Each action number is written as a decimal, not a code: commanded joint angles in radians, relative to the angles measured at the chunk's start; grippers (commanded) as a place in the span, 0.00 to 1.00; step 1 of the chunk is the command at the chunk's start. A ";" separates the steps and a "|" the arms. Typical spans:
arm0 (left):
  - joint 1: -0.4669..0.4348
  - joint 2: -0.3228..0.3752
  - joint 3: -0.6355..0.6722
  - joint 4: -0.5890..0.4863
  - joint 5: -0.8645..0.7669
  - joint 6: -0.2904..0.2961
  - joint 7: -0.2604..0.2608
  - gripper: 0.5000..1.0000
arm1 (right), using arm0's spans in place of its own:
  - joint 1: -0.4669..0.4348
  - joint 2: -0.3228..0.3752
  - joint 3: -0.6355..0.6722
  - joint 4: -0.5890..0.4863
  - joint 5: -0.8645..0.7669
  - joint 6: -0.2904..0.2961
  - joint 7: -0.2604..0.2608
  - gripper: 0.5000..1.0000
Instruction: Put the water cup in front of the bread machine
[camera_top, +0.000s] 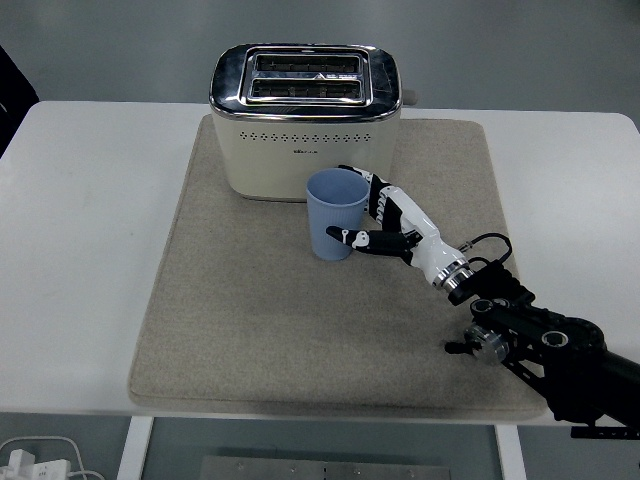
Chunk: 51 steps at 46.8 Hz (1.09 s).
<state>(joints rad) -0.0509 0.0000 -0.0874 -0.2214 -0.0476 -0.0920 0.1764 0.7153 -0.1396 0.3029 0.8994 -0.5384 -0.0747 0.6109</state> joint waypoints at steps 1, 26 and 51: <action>0.000 0.000 0.000 -0.001 0.000 0.000 0.000 1.00 | -0.004 -0.011 0.001 0.010 0.000 0.000 0.000 0.85; 0.000 0.000 0.002 -0.004 0.002 0.000 0.000 1.00 | -0.022 -0.055 0.002 0.059 0.000 -0.004 0.000 0.85; -0.001 0.000 0.002 -0.006 0.002 0.000 0.000 1.00 | -0.040 -0.106 0.031 0.082 0.008 0.003 0.000 0.85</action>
<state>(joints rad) -0.0517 0.0000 -0.0859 -0.2264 -0.0460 -0.0920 0.1762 0.6775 -0.2331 0.3321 0.9754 -0.5320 -0.0749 0.6109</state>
